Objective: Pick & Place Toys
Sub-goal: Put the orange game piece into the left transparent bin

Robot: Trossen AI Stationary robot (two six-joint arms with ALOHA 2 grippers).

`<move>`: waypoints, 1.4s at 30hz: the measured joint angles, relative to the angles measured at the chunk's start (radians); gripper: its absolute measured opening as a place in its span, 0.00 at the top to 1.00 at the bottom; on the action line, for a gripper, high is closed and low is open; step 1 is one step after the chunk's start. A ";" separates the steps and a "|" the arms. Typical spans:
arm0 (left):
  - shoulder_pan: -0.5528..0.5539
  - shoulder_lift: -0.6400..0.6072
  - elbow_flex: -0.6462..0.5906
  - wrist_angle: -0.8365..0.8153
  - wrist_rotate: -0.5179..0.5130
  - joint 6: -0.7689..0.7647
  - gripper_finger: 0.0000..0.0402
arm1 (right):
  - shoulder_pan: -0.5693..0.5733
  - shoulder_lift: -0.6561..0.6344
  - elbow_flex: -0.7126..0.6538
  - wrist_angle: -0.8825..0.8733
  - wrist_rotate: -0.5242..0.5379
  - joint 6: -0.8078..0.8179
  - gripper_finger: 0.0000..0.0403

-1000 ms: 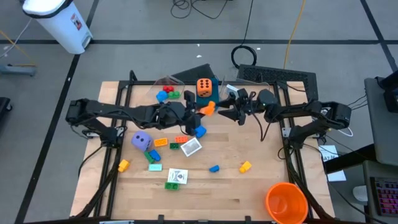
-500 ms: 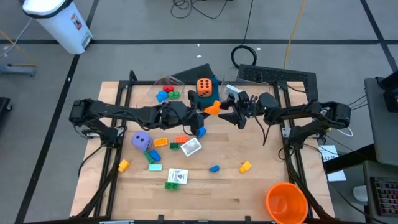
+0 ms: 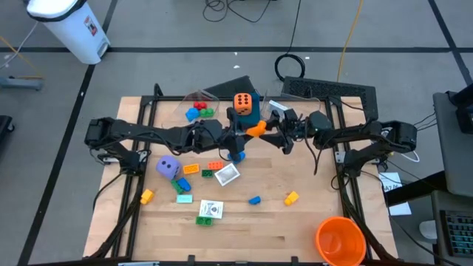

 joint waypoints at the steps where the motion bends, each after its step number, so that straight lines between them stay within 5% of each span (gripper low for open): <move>1: 0.001 0.000 0.000 0.002 0.000 0.001 0.64 | 0.001 0.000 0.000 0.000 0.001 -0.001 0.41; 8: 0.003 0.000 0.000 0.008 0.001 0.000 0.58 | 0.000 0.000 0.000 -0.015 0.005 -0.010 0.66; 21: -0.010 -0.009 0.030 -0.027 -0.019 -0.032 0.55 | -0.008 -0.002 0.002 -0.015 0.025 -0.071 0.66; 36: -0.012 -0.010 0.167 -0.346 -0.033 -0.204 0.22 | -0.013 -0.003 0.002 -0.152 0.021 -0.285 0.67; 42: 0.020 -0.010 0.207 -0.463 0.109 -0.319 0.24 | -0.010 -0.003 0.002 -0.213 0.019 -0.373 0.67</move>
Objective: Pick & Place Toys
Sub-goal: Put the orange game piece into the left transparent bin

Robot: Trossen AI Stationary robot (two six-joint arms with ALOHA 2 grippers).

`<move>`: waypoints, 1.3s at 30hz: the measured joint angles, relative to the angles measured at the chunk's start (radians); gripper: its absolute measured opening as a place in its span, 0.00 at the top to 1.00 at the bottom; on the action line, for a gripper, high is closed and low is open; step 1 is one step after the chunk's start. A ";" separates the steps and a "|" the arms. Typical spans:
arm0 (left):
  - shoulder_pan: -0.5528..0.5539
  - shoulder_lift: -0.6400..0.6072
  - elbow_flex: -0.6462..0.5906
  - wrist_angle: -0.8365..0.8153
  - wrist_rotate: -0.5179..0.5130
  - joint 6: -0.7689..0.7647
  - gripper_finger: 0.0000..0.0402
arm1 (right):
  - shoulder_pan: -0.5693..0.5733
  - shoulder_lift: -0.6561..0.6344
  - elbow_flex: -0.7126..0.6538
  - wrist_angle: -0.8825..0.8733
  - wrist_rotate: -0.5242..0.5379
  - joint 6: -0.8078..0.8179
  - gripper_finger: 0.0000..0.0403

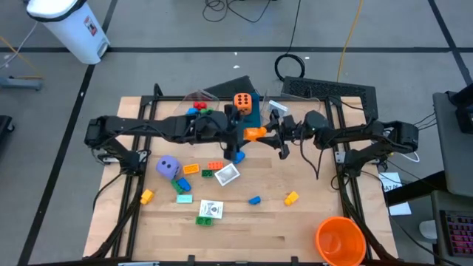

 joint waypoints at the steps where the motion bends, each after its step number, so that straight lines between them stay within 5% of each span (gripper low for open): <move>1: 0.009 0.000 0.004 -0.012 0.028 -0.021 0.25 | 0.001 0.000 0.000 0.000 0.000 -0.005 0.67; 18: 0.022 -0.024 0.035 -0.082 0.122 -0.131 0.32 | -0.006 0.005 -0.005 0.000 0.028 -0.048 0.67; 32: 0.101 0.019 0.079 -0.098 0.287 -0.196 0.32 | 0.098 0.003 0.110 -0.364 0.255 -0.334 0.67; 39: 0.127 0.077 0.079 -0.093 0.352 -0.207 0.32 | 0.139 0.003 0.122 -0.377 0.320 -0.379 0.67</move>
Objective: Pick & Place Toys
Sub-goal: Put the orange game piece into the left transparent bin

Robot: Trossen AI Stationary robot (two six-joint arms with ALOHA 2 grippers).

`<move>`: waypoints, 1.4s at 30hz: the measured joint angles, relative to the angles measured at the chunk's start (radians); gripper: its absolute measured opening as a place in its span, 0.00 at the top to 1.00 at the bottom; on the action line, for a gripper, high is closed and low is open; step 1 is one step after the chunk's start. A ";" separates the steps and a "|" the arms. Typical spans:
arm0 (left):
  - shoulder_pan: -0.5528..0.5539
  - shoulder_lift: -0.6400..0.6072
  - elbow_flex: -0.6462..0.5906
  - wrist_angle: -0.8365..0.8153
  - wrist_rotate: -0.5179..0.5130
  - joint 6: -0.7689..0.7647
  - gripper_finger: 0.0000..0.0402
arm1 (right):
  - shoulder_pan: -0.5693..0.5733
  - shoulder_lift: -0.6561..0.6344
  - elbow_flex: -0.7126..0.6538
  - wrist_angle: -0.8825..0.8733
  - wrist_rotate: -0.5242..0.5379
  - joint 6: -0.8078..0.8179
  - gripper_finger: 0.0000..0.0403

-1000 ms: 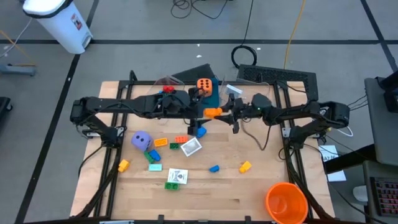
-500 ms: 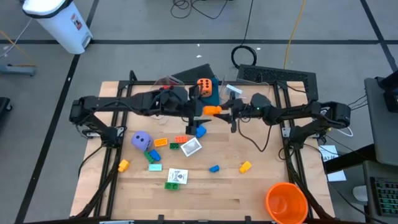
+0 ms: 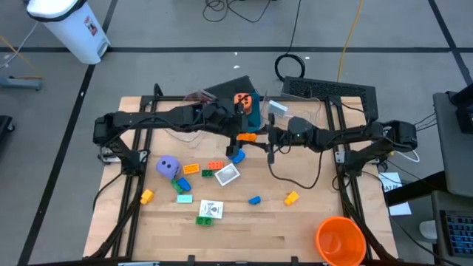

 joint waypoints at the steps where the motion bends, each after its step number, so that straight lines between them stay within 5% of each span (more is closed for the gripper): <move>1: 0.002 0.011 0.000 0.002 0.005 0.001 0.32 | 0.000 0.000 0.000 -0.001 0.001 0.000 0.67; 25: 0.009 0.085 -0.002 -0.004 -0.037 0.010 0.33 | 0.000 0.000 -0.002 0.008 -0.001 0.004 0.67; 38: 0.011 0.086 -0.001 -0.005 -0.049 0.011 0.70 | -0.018 0.000 -0.002 0.010 0.001 0.030 0.67; 42: 0.011 0.086 -0.001 -0.006 -0.046 0.020 0.72 | -0.019 0.000 -0.002 0.012 0.002 0.026 0.67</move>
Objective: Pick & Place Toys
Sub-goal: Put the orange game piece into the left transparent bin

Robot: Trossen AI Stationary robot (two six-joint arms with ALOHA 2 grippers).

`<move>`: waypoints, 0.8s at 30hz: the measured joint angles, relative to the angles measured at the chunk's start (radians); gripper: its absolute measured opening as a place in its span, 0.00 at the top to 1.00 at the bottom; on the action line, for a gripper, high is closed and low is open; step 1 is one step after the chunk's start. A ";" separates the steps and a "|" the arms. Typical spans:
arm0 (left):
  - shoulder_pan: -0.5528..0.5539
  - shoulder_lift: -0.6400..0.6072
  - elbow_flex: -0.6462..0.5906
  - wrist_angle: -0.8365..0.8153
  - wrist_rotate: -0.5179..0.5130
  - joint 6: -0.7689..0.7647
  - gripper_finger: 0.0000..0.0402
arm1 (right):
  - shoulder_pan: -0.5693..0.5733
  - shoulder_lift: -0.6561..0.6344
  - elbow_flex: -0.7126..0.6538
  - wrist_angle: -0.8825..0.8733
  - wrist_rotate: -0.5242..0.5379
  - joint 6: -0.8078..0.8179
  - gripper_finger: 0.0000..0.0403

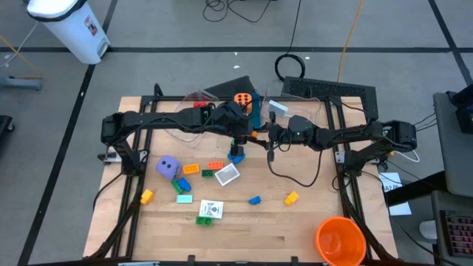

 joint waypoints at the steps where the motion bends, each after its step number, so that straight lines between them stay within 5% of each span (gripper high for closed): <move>1: -0.001 0.000 0.000 -0.002 0.000 0.007 0.72 | 0.000 0.000 0.000 0.000 0.000 -0.003 0.67; 17: -0.001 -0.041 -0.001 -0.023 0.001 0.054 0.72 | 0.001 -0.010 0.003 0.007 -0.005 -0.002 0.50; 24: 0.015 -0.127 -0.001 -0.108 -0.074 0.051 0.72 | 0.000 -0.075 0.002 -0.078 -0.001 -0.026 0.44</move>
